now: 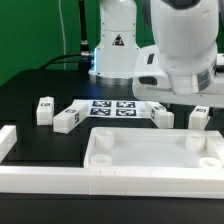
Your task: Assemble desk
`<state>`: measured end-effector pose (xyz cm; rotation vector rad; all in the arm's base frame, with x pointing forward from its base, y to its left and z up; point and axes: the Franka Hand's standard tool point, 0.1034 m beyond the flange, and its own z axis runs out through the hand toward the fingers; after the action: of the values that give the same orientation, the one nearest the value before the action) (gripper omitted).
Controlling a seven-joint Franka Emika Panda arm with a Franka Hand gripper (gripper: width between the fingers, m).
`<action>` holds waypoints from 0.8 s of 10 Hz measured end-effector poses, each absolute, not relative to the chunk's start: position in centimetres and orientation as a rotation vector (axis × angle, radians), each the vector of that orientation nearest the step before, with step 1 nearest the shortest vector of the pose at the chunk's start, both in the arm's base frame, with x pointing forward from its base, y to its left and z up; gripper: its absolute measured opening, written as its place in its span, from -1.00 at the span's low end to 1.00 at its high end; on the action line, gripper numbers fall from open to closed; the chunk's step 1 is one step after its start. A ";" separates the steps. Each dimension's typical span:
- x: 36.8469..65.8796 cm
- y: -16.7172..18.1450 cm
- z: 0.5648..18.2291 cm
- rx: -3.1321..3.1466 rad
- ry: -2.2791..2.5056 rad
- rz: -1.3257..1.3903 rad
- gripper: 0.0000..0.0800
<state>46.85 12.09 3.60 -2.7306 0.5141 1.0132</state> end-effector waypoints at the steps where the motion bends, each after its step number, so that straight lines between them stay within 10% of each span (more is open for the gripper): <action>1: 46.3 12.6 3.6 -2.692 0.516 1.112 0.62; 8: 45.6 13.4 2.7 -2.541 0.453 1.416 0.62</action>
Offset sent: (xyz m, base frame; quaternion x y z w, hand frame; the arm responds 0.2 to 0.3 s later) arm 0.0000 0.0000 0.0000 0.0000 -0.1938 0.0000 0.9810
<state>45.55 13.40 2.75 -2.5408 0.4527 1.4161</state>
